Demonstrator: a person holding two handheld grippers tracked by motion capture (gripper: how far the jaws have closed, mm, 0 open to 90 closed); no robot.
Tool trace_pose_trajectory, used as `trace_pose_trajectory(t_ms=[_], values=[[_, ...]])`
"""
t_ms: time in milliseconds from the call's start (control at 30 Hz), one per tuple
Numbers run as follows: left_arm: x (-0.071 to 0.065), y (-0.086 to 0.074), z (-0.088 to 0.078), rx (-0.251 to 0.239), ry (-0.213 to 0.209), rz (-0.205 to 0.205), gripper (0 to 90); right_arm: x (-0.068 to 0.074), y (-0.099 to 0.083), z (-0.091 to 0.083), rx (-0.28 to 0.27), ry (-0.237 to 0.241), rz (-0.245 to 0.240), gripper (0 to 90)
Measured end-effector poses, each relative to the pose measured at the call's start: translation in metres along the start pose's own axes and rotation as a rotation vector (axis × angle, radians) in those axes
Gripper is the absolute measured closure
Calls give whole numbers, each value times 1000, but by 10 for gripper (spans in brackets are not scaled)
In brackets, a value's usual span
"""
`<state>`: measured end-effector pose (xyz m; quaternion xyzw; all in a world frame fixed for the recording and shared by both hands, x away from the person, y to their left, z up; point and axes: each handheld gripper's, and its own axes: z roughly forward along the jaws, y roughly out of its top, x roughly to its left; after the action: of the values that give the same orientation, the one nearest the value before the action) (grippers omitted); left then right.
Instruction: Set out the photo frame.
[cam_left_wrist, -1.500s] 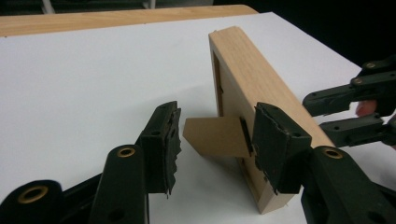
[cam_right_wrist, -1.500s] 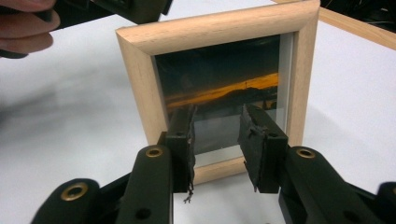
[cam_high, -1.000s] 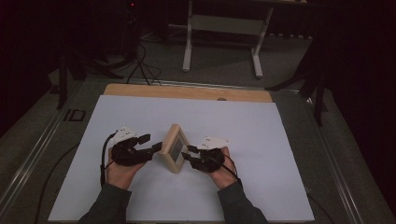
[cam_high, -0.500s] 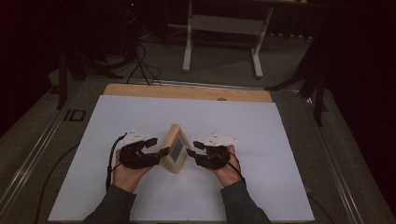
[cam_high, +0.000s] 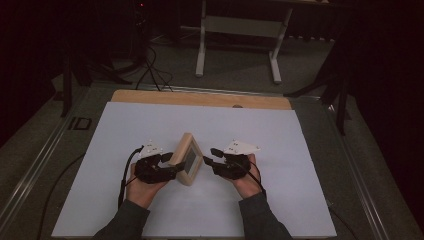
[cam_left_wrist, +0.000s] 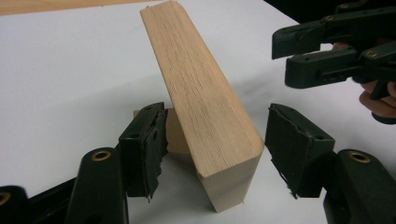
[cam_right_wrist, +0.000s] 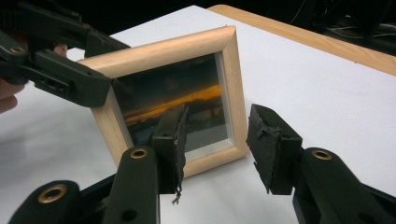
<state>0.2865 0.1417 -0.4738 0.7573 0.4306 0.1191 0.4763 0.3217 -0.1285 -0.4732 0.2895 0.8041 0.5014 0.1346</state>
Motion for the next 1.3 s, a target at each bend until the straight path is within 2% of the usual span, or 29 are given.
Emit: trace_pose_trajectory(t_ms=[533, 1300], values=[[1, -2, 3, 14, -16, -20, 507, -3, 6, -9, -34, -9, 3, 562], [1, -1, 4, 18, -27, -40, 535, -4, 10, -15, -61, -16, 1, 558]])
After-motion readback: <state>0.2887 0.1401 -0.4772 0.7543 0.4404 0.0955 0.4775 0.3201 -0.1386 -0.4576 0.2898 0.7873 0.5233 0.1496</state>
